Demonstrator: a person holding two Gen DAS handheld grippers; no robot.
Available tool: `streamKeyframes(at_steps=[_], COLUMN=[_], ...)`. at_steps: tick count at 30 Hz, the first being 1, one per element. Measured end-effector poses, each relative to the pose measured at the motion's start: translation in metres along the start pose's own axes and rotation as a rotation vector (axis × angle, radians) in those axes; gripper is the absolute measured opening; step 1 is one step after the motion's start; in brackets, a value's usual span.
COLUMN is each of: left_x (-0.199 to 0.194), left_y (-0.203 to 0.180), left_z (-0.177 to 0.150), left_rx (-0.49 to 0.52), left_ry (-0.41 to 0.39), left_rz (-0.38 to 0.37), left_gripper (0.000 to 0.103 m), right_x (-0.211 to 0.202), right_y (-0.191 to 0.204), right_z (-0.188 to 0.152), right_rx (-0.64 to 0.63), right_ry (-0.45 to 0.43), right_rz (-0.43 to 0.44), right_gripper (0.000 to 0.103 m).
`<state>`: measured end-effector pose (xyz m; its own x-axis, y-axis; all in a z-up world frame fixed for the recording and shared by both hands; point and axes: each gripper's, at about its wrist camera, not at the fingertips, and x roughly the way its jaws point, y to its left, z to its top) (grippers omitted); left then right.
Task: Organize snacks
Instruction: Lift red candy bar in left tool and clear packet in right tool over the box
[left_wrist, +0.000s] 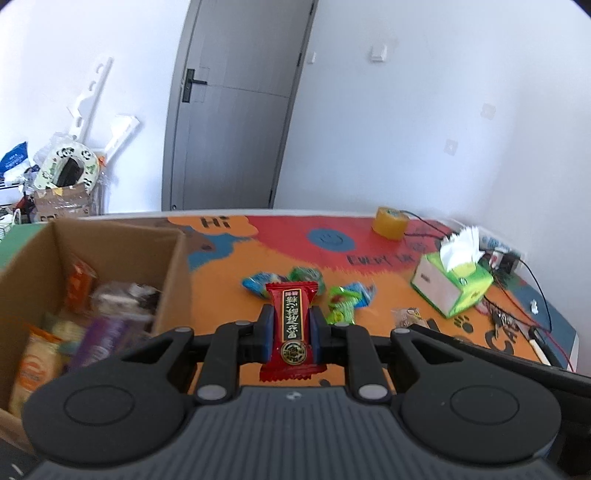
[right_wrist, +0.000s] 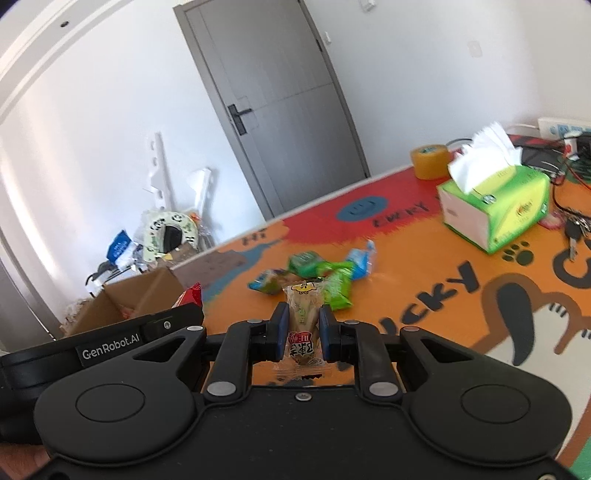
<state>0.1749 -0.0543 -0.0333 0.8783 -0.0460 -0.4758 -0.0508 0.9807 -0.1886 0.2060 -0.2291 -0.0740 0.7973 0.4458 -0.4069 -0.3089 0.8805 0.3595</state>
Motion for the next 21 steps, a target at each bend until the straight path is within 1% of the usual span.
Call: streamKeyframes(at_steps=[11, 21], left_x=[-0.032, -0.049], left_y=[0.038, 0.076], left_z=[0.015, 0.023], left_rx=[-0.037, -0.075], left_ry=[-0.059, -0.089], left_rz=[0.045, 0.098], left_gripper=[0.018, 0.018], right_x=[0.002, 0.015], right_y=[0.040, 0.072], right_z=[0.009, 0.014], right_rx=[-0.042, -0.074], right_ry=[-0.025, -0.021], right_rz=[0.071, 0.128], right_gripper=[0.019, 0.019])
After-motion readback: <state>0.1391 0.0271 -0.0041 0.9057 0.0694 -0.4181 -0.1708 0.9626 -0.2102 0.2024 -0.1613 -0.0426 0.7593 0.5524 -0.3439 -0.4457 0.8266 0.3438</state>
